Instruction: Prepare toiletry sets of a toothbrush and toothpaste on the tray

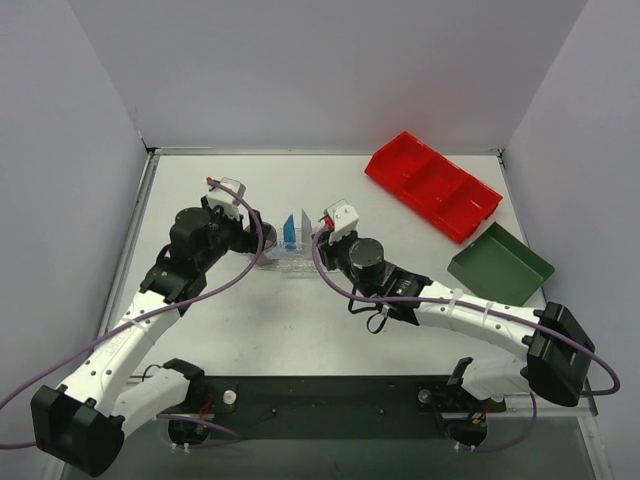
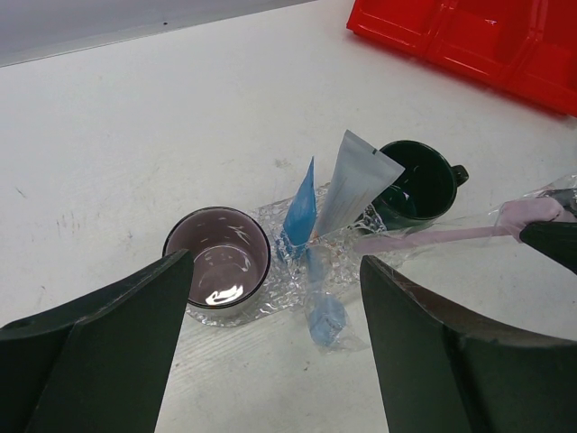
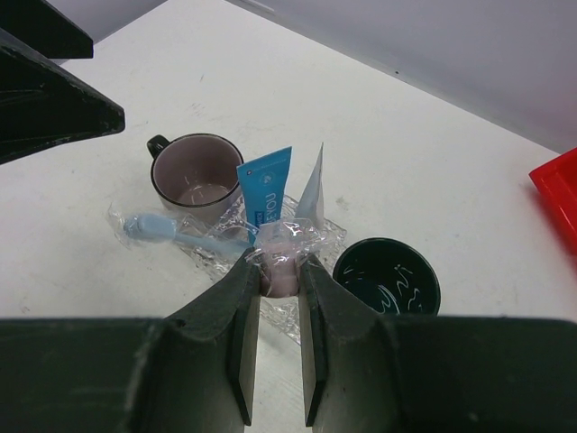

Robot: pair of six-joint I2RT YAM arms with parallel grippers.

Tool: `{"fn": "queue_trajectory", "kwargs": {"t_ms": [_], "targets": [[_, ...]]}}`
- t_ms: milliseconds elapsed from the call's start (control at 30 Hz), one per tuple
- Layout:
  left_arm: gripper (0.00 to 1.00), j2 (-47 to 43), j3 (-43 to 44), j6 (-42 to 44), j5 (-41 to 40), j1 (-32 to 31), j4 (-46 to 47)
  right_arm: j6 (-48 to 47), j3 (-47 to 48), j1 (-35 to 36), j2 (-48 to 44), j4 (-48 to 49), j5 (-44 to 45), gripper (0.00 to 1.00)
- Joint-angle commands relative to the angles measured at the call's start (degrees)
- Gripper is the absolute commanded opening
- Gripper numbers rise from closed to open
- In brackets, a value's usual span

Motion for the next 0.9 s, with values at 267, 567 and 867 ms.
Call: {"fn": "queue_trajectory", "kwargs": {"t_ms": [267, 567, 867], "targets": [[0.85, 0.2, 0.8, 0.5, 1.1, 0.2, 1.0, 0.1, 0.9, -0.2, 2.9, 7.8, 2.2, 0.00], [0.85, 0.8, 0.9, 0.3, 1.7, 0.2, 1.3, 0.1, 0.6, -0.2, 5.3, 9.7, 3.2, 0.00], [0.85, 1.3, 0.8, 0.2, 1.9, 0.2, 1.3, 0.3, -0.2, -0.3, 7.0, 12.7, 3.7, 0.00]]}}
